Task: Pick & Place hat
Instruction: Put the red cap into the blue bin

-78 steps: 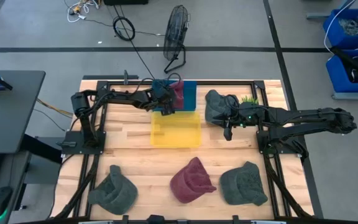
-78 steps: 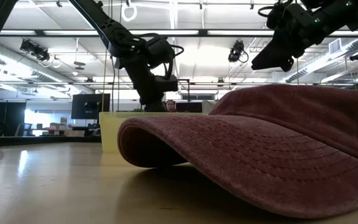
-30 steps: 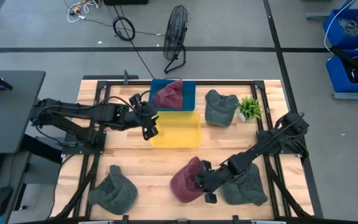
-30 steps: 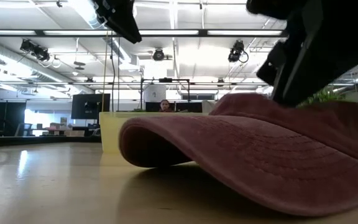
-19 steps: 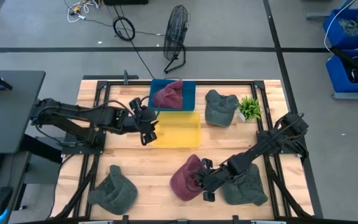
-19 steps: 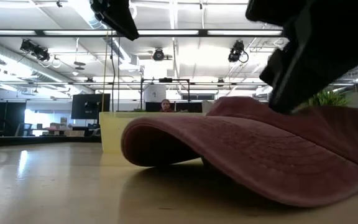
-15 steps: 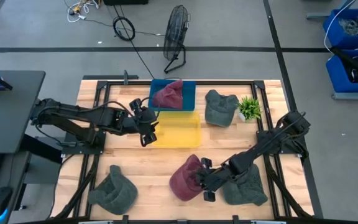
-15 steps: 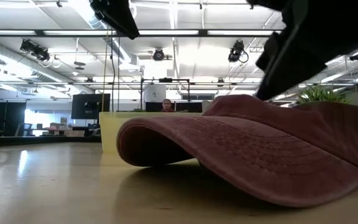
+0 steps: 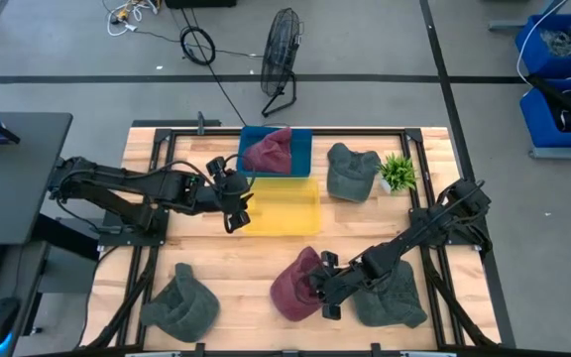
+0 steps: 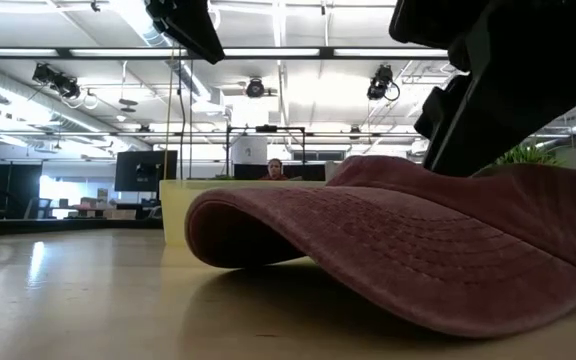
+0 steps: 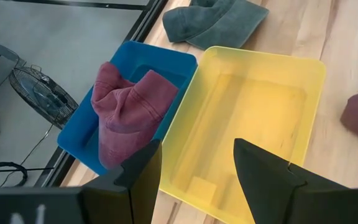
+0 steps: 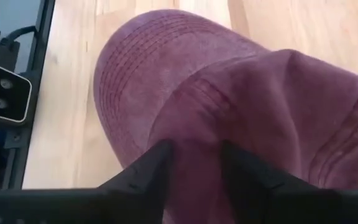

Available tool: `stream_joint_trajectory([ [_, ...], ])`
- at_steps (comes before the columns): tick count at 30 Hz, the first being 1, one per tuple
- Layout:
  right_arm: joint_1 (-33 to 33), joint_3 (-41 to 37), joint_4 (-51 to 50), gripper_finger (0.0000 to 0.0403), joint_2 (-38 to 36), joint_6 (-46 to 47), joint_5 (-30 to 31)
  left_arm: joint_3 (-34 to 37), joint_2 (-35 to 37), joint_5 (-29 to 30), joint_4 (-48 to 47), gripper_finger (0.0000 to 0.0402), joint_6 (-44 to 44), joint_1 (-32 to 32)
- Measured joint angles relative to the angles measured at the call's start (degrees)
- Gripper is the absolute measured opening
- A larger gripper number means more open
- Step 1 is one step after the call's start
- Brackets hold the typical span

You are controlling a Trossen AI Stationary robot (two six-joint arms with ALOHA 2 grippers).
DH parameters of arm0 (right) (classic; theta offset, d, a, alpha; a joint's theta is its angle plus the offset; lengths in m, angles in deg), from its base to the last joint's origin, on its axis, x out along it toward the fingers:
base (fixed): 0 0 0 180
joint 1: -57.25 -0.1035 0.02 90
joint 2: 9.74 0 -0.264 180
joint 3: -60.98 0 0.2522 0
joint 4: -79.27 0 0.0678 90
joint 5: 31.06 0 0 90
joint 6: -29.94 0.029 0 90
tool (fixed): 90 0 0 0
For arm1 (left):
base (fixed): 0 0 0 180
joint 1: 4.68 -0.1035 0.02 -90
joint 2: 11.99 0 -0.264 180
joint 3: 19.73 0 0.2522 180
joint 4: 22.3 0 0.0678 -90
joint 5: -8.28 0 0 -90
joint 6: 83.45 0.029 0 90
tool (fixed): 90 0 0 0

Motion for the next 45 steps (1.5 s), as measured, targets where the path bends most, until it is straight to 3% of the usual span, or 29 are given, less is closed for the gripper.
stream_joint_trajectory([
  [4, 0.7, 0.0, -0.2, 0.0160, 0.4, 2.1, 2.6, 0.0, 0.0, 0.0, 0.0, 0.0204, 0.0, 0.0],
  [7, 1.8, 0.0, -1.4, 0.0139, 1.3, 7.5, 5.3, 0.0, 0.0, 0.0, 0.0, 0.0204, 0.0, 0.0],
  [13, 3.8, 0.0, 1.1, 0.0018, 1.3, 7.5, -3.6, 0.0, 0.0, 0.0, -0.2, 0.0204, 0.4, 0.0],
  [15, 4.2, 0.4, 3.3, 0.0014, -0.5, 7.2, -6.4, 0.0, 0.0, 0.0, -0.2, 0.0204, 0.4, 0.0],
  [18, 4.8, 3.0, 2.9, 0.0012, -4.8, 5.3, -5.4, 0.0, 0.0, 0.0, -0.1, 0.0204, 0.4, 0.0],
  [22, 5.4, 8.4, -8.6, 0.0006, -12.8, -1.6, 5.7, 0.0, 0.0, 0.0, 0.1, 0.0204, 0.2, 0.0],
  [26, 6.2, 13.1, -20.4, 0.0005, -19.6, -8.8, 26.6, 0.0, 0.0, 0.0, 0.2, 0.0204, -1.3, 0.0],
  [30, 8.7, 14.3, -22.4, 0.0004, -24.0, -18.1, 46.5, 0.0, 0.0, 2.0, 0.4, 0.0204, -1.0, 0.0],
  [33, 13.8, 13.7, -20.2, 0.0004, -25.1, -23.6, 52.5, 0.0, 0.0, 5.1, 0.6, 0.0204, 0.6, 0.0],
  [40, 31.4, 12.2, -11.5, 0.0003, -20.0, -33.7, 45.1, 0.0, 0.0, 13.3, 4.0, 0.0204, 4.7, -0.1],
  [45, 41.6, 12.2, 1.9, 0.0002, -11.2, -40.7, 30.2, 0.0, 0.0, 14.4, 5.3, 0.0204, 6.6, -0.2],
])
